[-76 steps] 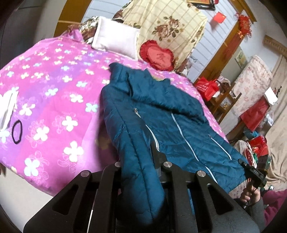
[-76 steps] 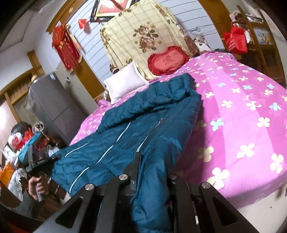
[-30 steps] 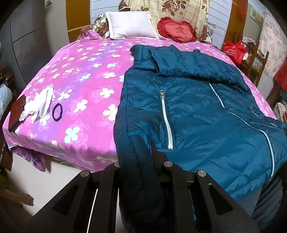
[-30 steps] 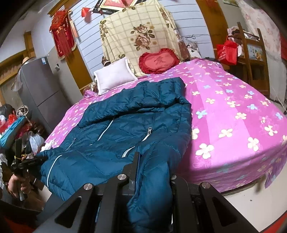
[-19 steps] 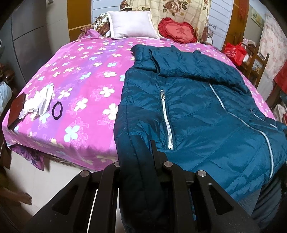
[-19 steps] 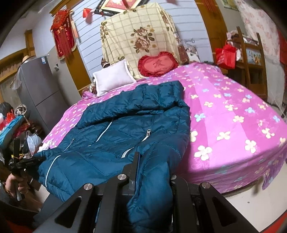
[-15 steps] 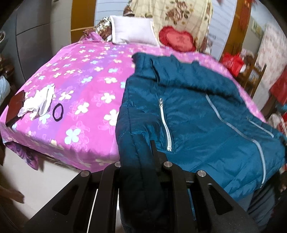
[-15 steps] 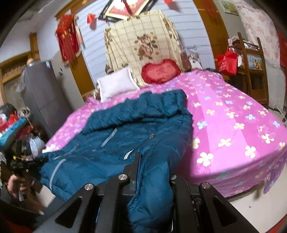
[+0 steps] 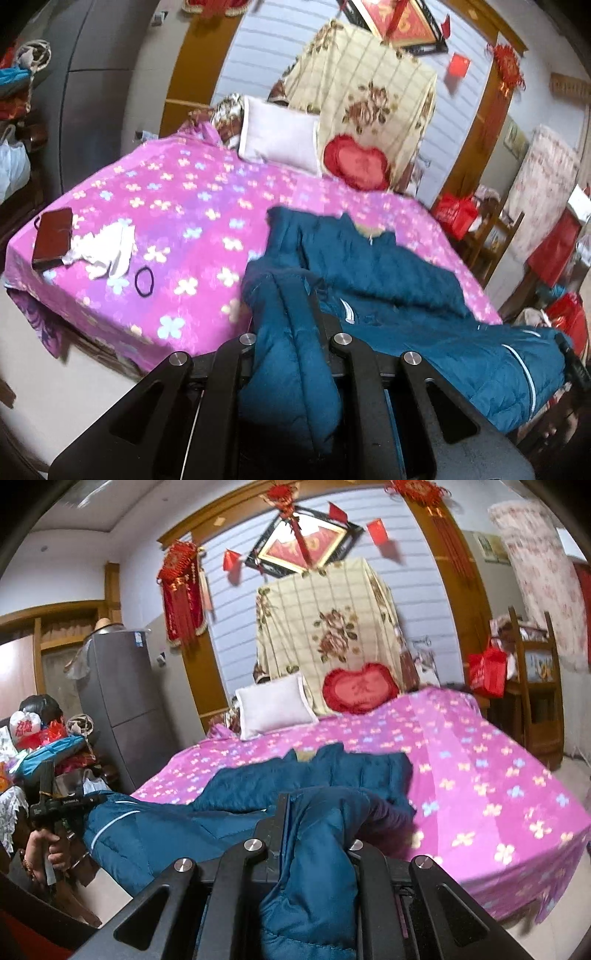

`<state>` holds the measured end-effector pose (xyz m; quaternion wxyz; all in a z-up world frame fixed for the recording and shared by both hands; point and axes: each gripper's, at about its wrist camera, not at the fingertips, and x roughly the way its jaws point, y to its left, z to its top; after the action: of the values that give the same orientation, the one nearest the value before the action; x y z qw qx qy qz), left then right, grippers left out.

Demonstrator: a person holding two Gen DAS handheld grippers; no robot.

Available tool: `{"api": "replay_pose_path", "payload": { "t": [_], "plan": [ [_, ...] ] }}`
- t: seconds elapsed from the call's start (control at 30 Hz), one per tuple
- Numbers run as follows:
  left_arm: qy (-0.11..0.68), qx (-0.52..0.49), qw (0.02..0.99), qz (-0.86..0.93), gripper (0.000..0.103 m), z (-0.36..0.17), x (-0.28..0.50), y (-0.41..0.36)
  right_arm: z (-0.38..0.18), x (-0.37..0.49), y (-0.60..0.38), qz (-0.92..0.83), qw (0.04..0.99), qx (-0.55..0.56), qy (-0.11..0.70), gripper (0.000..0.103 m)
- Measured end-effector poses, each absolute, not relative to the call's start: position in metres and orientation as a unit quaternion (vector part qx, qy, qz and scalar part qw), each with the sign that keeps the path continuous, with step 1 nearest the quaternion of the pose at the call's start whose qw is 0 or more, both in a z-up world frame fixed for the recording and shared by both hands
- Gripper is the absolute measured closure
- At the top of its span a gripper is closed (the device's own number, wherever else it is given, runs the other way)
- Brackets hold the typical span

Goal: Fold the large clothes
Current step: 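Carry the held hem over the jacket toward the collar with both tools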

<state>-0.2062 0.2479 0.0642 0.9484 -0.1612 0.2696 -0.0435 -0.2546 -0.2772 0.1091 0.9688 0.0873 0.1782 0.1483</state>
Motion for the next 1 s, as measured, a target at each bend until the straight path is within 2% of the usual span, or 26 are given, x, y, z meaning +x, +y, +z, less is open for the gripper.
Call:
{"api": "replay_pose_path", "payload": {
  "t": [0.27,0.57,0.8,1.0],
  "plan": [
    [0.285,-0.109,0.951,-0.039,0.094,0.070,-0.152,0.231,0.103,-0.199,-0.288,0.118,0.961,0.100,0.230,0.092],
    [0.249,-0.086,0.964,-0.034,0.094,0.107,-0.060,0.217,0.135,-0.119,-0.288,0.073,0.976,0.080,0.191,0.092],
    [0.266,-0.047,0.963,-0.014,0.094,0.092,0.055,0.190,0.117,-0.016,-0.297,0.034,0.974,0.083,0.207,0.092],
    [0.278,-0.062,0.958,-0.011,0.093,0.076,0.128,0.179,0.083,0.070,-0.310,-0.009,0.966,0.089,0.243,0.092]
  ]
}}
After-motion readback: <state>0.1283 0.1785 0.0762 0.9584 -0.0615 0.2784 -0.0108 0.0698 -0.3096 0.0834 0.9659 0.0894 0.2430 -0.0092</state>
